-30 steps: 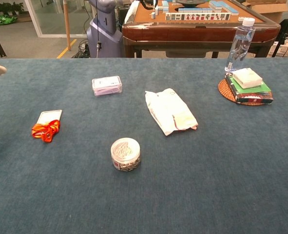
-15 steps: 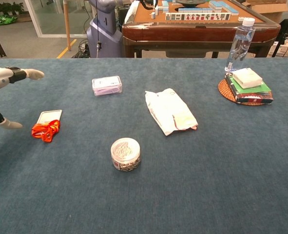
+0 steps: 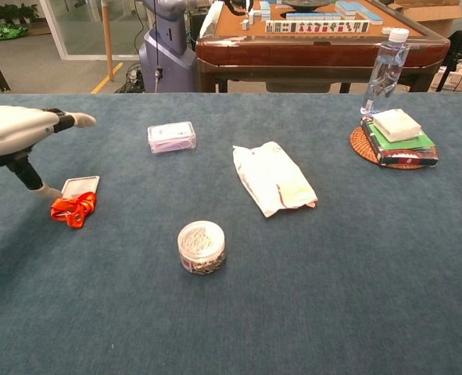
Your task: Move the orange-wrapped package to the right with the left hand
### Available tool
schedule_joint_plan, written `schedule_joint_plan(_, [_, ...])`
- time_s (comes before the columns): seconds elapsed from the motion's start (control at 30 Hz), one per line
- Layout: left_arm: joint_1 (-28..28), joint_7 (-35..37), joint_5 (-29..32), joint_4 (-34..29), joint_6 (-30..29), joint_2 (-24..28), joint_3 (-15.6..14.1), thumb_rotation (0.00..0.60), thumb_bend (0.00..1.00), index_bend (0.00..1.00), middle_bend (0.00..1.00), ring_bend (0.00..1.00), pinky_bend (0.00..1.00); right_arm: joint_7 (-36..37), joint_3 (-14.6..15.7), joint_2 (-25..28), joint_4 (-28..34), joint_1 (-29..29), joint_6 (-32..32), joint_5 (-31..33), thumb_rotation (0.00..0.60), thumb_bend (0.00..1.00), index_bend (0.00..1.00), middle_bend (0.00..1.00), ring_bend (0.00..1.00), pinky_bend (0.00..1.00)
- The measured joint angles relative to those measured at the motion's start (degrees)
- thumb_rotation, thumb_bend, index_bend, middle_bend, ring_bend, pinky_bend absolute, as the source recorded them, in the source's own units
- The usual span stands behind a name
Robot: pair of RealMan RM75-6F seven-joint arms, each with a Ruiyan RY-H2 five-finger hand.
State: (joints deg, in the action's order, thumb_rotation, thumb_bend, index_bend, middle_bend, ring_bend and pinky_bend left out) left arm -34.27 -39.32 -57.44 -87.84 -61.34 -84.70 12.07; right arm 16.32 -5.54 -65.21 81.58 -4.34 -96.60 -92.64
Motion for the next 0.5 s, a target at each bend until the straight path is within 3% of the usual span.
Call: schedule_joint_plan(0.5, [-3.99, -1.98, 4.06, 5.04, 0.59, -2.57, -0.05, 0.600, 0.00, 0.00, 0.00, 0.00, 0.13, 0.33, -0.13, 0.16, 0.13, 0.17, -0.23, -0.06, 0.600, 0.16, 0.10, 0.30, 0.34, 0.49])
